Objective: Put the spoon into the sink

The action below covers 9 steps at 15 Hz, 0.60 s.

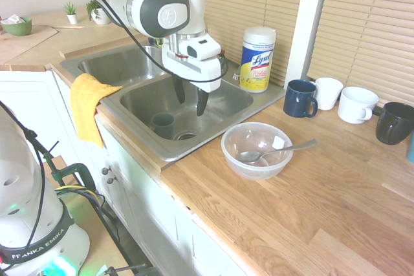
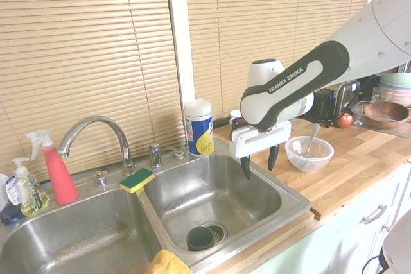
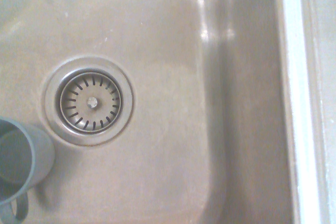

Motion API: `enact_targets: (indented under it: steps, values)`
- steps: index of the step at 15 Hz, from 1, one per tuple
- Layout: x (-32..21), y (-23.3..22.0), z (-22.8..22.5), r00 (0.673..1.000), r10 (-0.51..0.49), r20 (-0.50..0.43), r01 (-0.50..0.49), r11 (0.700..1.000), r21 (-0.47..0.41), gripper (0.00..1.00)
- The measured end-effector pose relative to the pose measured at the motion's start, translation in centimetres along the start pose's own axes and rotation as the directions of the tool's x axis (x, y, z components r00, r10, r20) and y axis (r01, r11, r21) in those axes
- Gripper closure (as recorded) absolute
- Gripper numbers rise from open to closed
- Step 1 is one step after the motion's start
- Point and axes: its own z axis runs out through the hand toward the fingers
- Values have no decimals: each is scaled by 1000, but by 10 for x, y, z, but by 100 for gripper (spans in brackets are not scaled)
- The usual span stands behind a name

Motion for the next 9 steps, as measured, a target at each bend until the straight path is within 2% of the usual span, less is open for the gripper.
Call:
enact_targets:
  steps: [6, 9]
  values:
    - [7, -2, -8, 999, 13, -41, -11, 998, 56, 0]
    - [12, 8, -37, 994, 52, -101, -40, 992, 123, 0]
